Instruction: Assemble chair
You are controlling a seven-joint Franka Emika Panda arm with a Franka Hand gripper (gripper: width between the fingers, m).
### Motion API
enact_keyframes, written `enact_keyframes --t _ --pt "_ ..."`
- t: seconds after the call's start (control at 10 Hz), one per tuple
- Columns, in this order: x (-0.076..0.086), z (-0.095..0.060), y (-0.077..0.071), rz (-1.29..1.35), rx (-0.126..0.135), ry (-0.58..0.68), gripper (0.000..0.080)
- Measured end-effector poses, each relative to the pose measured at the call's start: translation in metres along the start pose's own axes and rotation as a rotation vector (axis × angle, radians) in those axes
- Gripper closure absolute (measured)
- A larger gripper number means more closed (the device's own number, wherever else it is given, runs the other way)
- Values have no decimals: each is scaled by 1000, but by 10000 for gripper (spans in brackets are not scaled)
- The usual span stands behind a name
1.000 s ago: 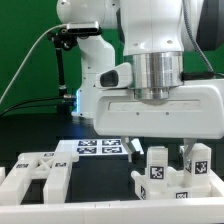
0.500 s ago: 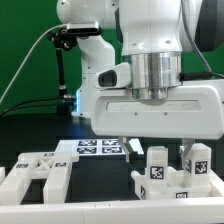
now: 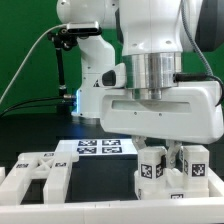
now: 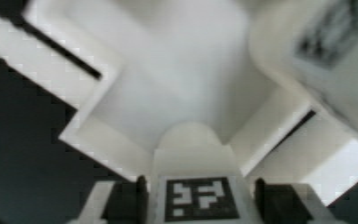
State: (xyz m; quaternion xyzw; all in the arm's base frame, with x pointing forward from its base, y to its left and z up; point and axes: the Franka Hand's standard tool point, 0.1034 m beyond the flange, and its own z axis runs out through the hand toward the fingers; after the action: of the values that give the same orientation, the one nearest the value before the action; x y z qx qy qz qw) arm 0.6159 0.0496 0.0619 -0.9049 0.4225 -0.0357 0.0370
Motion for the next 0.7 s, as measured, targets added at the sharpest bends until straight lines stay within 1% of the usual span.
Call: enact_keyframes --t 0.3,0.4,0.5,0.6,0.7 --pt "-1 0 0 52 -3 -5 515" --pt "-1 0 -4 185 -15 -21 515" --pt "4 1 -10 281 -11 -17 515" --pt "12 1 -17 390 2 -11 515" --pt "14 2 -23 504 2 -12 515"
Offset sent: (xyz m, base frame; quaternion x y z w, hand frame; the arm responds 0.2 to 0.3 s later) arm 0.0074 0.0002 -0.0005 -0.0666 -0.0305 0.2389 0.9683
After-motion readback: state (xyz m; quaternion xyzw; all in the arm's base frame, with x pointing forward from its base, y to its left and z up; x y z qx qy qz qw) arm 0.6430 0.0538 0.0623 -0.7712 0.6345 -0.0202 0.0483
